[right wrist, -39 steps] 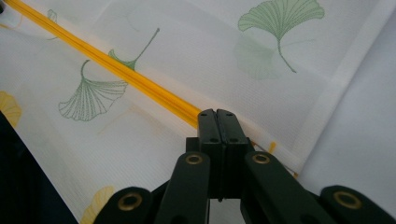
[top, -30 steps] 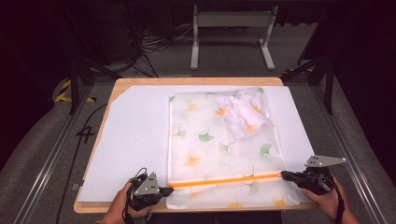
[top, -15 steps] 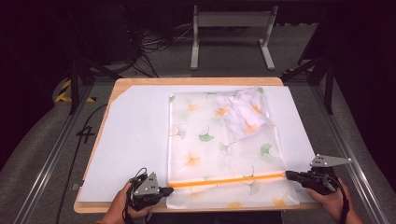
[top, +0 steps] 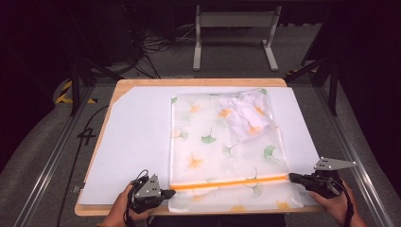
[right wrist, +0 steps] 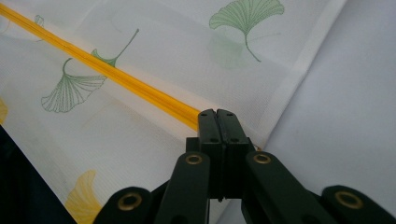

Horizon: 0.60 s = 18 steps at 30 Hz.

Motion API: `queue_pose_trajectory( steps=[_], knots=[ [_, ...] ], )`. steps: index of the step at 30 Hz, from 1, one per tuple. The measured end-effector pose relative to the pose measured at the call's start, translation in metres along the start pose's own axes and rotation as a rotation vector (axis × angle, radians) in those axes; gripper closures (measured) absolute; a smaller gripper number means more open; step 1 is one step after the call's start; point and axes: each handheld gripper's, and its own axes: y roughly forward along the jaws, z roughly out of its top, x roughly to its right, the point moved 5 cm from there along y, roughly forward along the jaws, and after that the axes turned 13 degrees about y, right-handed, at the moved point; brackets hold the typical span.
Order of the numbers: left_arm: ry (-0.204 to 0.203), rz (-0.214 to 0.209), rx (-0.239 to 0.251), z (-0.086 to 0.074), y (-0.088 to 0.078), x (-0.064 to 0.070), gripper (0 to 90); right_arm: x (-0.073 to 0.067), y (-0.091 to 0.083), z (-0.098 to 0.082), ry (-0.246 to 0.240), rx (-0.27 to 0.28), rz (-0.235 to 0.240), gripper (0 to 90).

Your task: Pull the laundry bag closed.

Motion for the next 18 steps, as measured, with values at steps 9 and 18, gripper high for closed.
queue_pose_trajectory(
  steps=[9,18],
  knots=[
    [0.004,0.010,0.006,-0.002,-0.004,-0.001,90.0,-0.004,-0.004,0.004,-0.040,0.022,-0.039,88.1],
    [-0.004,0.090,0.018,-0.005,-0.018,-0.009,88.0,-0.001,-0.013,0.010,-0.065,0.094,-0.081,80.8]
  ],
)
